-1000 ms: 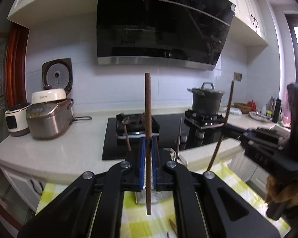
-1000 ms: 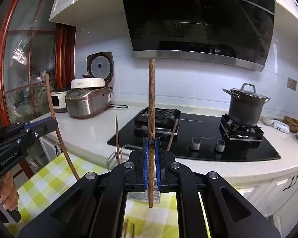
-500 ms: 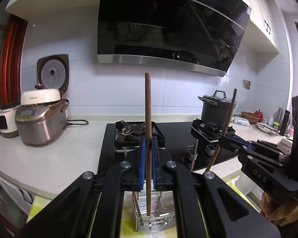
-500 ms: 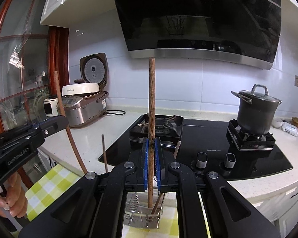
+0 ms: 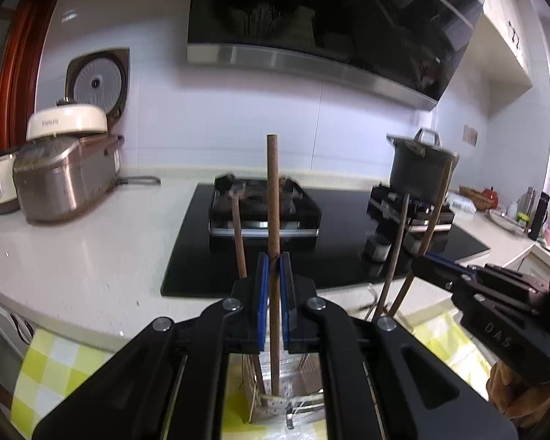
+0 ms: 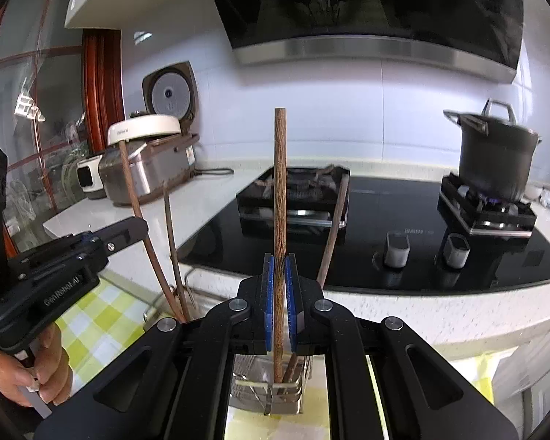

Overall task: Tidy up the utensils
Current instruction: 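Lift both chopsticks upright and lower them into the wire rack, then open both tools and move back toward the remaining utensils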

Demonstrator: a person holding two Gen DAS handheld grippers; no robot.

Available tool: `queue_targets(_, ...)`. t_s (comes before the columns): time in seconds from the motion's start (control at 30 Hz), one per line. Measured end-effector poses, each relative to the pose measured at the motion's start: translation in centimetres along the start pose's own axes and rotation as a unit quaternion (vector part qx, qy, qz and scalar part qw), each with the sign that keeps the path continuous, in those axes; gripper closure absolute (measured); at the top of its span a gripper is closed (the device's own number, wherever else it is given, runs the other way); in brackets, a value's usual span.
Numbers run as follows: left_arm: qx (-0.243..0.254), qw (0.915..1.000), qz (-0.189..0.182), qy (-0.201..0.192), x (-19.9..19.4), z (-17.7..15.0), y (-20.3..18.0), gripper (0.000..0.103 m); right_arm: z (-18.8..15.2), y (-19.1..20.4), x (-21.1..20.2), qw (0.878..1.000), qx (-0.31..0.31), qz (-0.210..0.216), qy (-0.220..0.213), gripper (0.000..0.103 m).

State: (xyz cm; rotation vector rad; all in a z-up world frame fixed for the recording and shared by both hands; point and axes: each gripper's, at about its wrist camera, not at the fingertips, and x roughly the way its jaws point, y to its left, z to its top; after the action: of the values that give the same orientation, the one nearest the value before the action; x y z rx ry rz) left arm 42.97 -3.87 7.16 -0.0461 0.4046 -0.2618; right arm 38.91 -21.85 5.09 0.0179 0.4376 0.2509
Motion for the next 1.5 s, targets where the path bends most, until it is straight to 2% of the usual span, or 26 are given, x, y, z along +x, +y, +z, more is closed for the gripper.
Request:
queue_targets(0.13,-0.001,0.9998,0.003,0.022,1.3,-1.6,0.1,0.097,-1.0,-0.6,1.0,1.0,0.01,0.005,0.023,0.094)
queue_targets(0.33,-0.003,0.9995,0.016,0.028,1.7,-2.4,0.6,0.096,-1.7,-0.5,1.8,0.999,0.008,0.012,0.043,0.093)
queue_targets(0.43,-0.009,0.9993,0.017,0.033,1.5,-2.6,1.0,0.082,-1.5,-0.3,1.6,0.999,0.009,0.007,0.042,0.091)
queue_targets(0.47,-0.008,0.9992,0.019,0.033,1.3,-2.6,0.9,0.071,-1.5,-0.2,1.4,0.999,0.01,0.005,0.041,0.088)
queue_targets(0.5,-0.006,0.9993,0.023,0.031,1.1,-2.7,1.0,0.06,-1.4,-0.2,1.2,0.999,0.01,0.0,0.04,0.078)
queue_targets(0.53,-0.005,0.9993,0.027,0.027,0.9,-2.8,1.0,0.057,-1.4,-0.3,1.0,0.999,0.01,-0.003,0.038,0.065)
queue_targets(0.6,-0.006,0.9992,0.03,0.025,0.3,-2.8,1.0,0.055,-1.4,-0.4,0.4,0.999,0.013,-0.004,0.031,0.056)
queue_targets(0.63,-0.009,0.9992,0.031,0.024,0.0,-2.8,1.1,0.054,-1.4,-0.5,0.0,0.999,0.014,-0.009,0.028,0.056)
queue_targets(0.77,-0.022,0.9989,0.039,0.012,-1.7,-2.8,1.5,0.038,-1.6,-0.8,-1.6,0.999,0.016,-0.016,0.023,0.055)
queue_targets(0.83,-0.026,0.9986,0.047,0.005,-3.1,-3.1,1.6,0.032,-1.9,-1.0,-2.7,0.999,0.017,-0.022,0.02,0.047)
queue_targets(1.0,-0.03,0.9975,0.064,-0.006,-6.6,-4.0,2.1,0.016,-3.4,-1.8,-6.2,0.999,0.031,-0.035,0.014,0.042)
queue_targets(1.1,-0.029,0.9967,0.075,-0.005,-9.2,-5.6,2.4,0.005,-5.1,-2.1,-8.4,0.998,0.038,-0.037,0.015,0.034)
queue_targets(1.23,-0.024,0.9969,0.074,0.013,-11.9,-8.7,2.7,0.005,-8.5,-1.9,-10.6,0.998,0.037,-0.046,0.035,0.033)
queue_targets(1.5,-0.031,0.9947,0.068,0.07,-15.8,-16.8,3.0,0.005,-16.5,0.1,-12.5,0.994,0.034,-0.045,0.093,0.033)
